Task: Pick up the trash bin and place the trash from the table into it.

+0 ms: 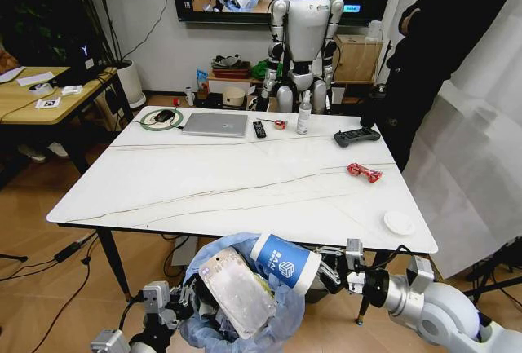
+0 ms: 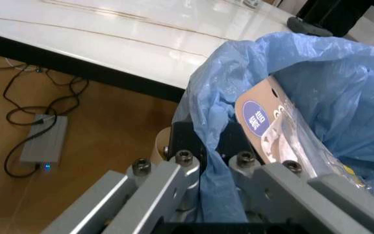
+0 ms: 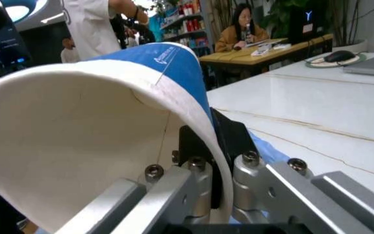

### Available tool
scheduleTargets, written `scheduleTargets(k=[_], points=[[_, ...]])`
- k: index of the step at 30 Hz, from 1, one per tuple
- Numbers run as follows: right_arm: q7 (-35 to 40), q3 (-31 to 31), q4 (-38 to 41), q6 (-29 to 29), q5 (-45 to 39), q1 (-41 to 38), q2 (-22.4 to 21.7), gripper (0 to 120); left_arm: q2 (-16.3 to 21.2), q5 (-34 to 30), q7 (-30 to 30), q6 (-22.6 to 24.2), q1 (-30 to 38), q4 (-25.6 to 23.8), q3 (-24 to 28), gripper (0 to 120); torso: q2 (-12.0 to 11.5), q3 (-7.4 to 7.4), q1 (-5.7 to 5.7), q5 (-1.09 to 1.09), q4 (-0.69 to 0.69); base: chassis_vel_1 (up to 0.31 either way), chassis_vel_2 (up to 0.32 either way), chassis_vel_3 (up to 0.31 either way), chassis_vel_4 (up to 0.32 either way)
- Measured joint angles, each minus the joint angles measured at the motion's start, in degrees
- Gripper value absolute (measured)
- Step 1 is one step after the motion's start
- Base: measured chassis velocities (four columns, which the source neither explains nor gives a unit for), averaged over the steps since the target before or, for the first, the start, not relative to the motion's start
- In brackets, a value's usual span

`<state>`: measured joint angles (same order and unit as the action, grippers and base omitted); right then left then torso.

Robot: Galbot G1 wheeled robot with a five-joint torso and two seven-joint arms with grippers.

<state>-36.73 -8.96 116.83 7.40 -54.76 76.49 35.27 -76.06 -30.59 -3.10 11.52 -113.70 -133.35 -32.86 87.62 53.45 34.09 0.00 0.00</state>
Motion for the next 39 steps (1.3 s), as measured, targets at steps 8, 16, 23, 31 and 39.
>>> scheduleTargets(k=[8,16,23,31,39], points=[[-0.4,4.1,-0.7,0.0,-2.2,-4.1,-1.1,0,0.4,0.0,-0.1,0.1,0.2,-0.1,0.1,0,0.0,-0.01,0.00,0.00,0.00,0.000,0.000,0.000,0.000],[-1.2,7.5,-0.7,0.4,-3.2,-6.4,-1.7,0,1.1,-0.1,-0.2,0.1,-0.1,-0.5,0.1,0,0.0,-0.01,0.00,0.00,0.00,0.000,0.000,0.000,0.000],[-1.4,11.0,-1.1,0.4,-3.5,-9.9,-2.0,0,1.6,-0.1,-0.3,0.2,-0.3,-0.9,-0.1,0,0.0,-0.01,0.00,0.00,-0.01,0.000,0.000,0.000,0.000],[-1.2,15.8,-2.1,0.3,-3.9,-13.8,-2.0,0,2.0,-0.3,-0.3,0.4,0.1,-1.0,-0.1,0,0.0,-0.01,0.00,-0.01,0.00,0.000,0.000,0.000,0.000],[-0.5,20.0,-4.0,0.3,-3.9,-17.6,-0.4,0,2.3,-0.6,-0.3,0.5,0.2,-1.0,0.1,0,0.0,-0.01,0.00,0.00,0.00,0.000,0.000,0.000,0.000]])
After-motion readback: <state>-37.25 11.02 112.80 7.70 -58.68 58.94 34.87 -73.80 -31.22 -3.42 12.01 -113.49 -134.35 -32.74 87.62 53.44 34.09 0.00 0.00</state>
